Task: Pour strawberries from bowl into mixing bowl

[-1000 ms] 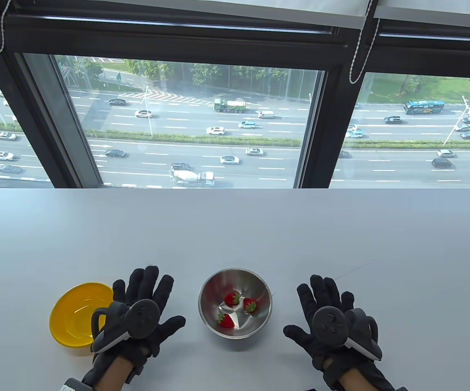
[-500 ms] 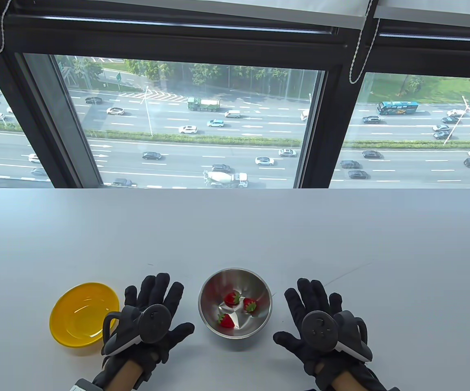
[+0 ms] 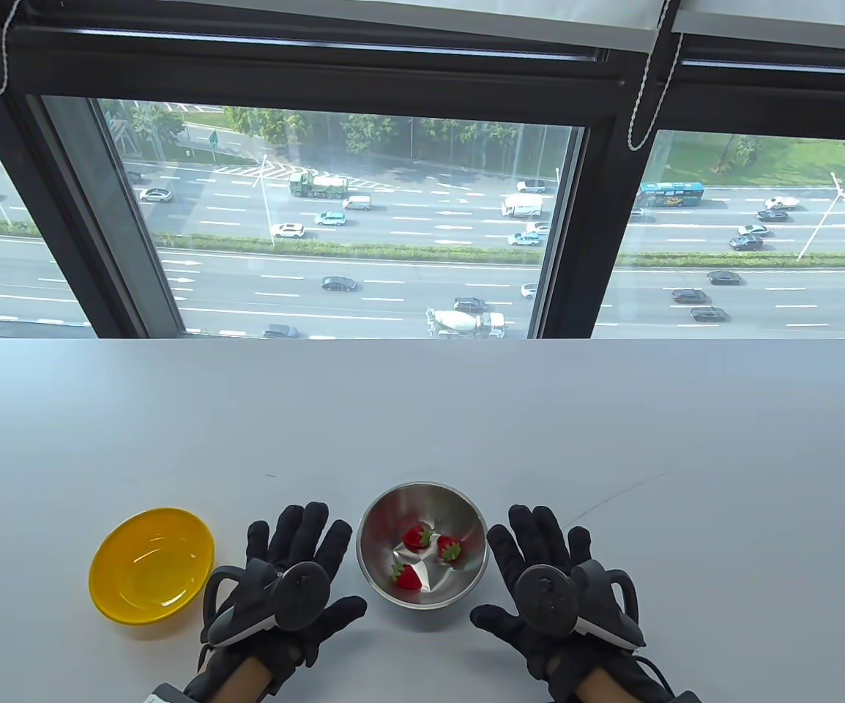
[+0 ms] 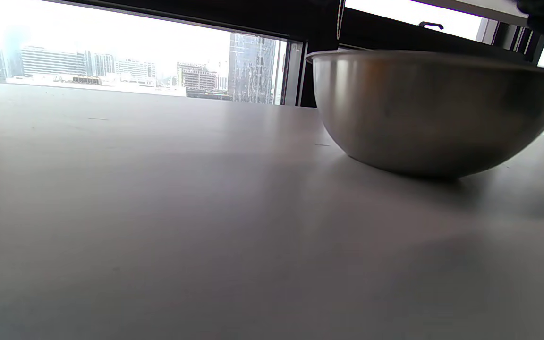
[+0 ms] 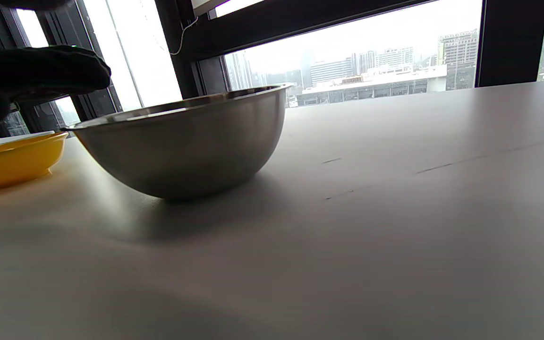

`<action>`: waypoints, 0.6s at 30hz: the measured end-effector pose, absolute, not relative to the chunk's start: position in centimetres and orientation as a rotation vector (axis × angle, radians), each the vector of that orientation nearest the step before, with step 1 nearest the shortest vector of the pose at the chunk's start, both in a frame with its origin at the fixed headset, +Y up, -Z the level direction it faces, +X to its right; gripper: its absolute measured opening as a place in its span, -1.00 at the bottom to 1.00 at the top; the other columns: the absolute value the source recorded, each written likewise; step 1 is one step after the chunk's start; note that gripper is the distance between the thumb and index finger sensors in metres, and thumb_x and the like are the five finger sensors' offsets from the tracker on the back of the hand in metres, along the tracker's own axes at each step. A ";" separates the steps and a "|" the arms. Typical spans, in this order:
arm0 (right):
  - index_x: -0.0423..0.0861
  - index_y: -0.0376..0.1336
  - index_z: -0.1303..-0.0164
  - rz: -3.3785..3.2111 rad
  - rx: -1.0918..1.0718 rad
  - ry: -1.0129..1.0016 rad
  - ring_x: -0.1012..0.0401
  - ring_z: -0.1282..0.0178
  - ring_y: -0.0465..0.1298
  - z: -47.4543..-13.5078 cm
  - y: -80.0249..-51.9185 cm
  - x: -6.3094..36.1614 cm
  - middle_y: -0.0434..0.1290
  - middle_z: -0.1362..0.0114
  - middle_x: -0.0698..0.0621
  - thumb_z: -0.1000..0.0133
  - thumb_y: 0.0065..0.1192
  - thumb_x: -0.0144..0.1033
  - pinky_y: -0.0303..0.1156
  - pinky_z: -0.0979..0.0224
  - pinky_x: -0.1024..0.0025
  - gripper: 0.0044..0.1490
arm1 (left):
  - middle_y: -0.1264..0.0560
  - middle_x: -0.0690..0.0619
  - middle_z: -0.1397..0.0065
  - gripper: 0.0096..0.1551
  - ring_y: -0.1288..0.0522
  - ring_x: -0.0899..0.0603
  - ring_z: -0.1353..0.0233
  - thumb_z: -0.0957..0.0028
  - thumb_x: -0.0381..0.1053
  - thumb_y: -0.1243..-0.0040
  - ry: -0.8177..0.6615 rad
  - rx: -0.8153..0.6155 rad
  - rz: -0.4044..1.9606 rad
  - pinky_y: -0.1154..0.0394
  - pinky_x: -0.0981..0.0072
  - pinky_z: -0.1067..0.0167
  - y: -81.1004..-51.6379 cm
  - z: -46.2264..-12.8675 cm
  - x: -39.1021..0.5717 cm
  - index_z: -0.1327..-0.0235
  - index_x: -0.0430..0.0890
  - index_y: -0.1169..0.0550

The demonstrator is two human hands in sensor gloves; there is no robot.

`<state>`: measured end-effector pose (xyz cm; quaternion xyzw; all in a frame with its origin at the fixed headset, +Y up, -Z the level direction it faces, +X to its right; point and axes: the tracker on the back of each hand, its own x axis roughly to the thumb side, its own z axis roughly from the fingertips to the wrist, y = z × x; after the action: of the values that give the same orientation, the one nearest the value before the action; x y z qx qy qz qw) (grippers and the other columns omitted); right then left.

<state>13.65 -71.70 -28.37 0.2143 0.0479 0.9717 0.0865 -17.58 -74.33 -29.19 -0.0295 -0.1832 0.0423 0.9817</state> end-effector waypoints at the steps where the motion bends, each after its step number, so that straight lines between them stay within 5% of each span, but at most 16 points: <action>1: 0.05 -0.31 -0.59 2.899 0.643 0.145 -0.20 -0.69 -0.37 -28.3 -71.8 13.6 -0.51 -0.68 -0.10 0.12 -0.06 0.47 -0.38 -0.48 -0.50 0.22 | 0.32 -0.06 -0.72 0.18 0.24 -0.39 -0.72 0.24 0.63 0.14 -0.371 -0.064 0.078 0.29 -0.55 -0.41 -74.3 -29.2 -17.5 -0.61 0.13 0.07; 18: 0.04 -0.30 -0.59 2.907 0.646 0.133 -0.21 -0.69 -0.36 -28.3 -71.7 14.3 -0.50 -0.67 -0.11 0.12 -0.05 0.46 -0.37 -0.48 -0.50 0.22 | 0.34 -0.05 -0.71 0.20 0.25 -0.39 -0.71 0.25 0.64 0.15 -0.367 -0.107 0.087 0.29 -0.55 -0.41 -75.0 -29.2 -17.4 -0.61 0.12 0.12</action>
<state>14.28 -71.70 -28.32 0.2159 0.0446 0.9721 0.0803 -17.44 -75.03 -29.24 -0.0531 -0.1823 0.0435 0.9809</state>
